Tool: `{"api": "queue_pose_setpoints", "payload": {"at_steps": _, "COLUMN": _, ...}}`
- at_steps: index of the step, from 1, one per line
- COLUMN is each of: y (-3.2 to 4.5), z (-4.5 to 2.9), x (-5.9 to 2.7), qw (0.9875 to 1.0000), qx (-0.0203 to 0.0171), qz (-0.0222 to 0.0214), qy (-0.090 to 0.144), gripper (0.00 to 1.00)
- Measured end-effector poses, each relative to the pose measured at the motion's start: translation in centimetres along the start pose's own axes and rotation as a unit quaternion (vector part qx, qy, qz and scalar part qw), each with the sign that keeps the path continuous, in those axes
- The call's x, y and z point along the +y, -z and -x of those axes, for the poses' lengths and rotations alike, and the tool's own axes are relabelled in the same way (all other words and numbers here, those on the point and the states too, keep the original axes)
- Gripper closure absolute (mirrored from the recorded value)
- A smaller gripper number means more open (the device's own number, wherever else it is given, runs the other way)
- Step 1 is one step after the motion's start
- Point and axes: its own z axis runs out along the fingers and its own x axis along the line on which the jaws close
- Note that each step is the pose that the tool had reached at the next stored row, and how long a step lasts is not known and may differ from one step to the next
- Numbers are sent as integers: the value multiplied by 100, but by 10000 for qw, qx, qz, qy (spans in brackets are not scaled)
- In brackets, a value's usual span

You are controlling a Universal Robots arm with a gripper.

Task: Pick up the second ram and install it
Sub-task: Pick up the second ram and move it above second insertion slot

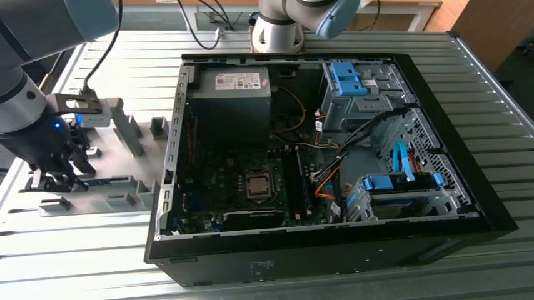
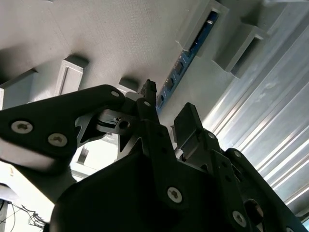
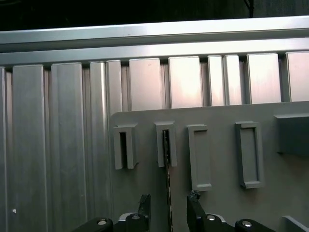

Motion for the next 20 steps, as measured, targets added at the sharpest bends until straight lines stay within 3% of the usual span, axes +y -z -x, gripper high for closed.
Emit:
{"api": "queue_pose_setpoints", "payload": {"at_steps": 7, "y": -48, "z": -2, "x": 1, "qw": 10000, "qx": 1, "qz": 0, "qy": 1, "gripper": 59}}
{"api": "queue_pose_setpoints", "payload": {"at_steps": 8, "y": -52, "z": -2, "x": 2, "qw": 10000, "qx": 1, "qz": 1, "qy": 1, "gripper": 65}}
{"api": "queue_pose_setpoints", "payload": {"at_steps": 14, "y": -60, "z": -2, "x": 3, "qw": 10000, "qx": 0, "qz": 0, "qy": 0, "gripper": 67}}
{"api": "queue_pose_setpoints", "payload": {"at_steps": 15, "y": -62, "z": -2, "x": 4, "qw": 10000, "qx": 0, "qz": 0, "qy": 0, "gripper": 74}}
{"api": "queue_pose_setpoints", "payload": {"at_steps": 20, "y": -75, "z": -3, "x": 13, "qw": 10000, "qx": -12, "qz": 1, "qy": 0, "gripper": 74}}
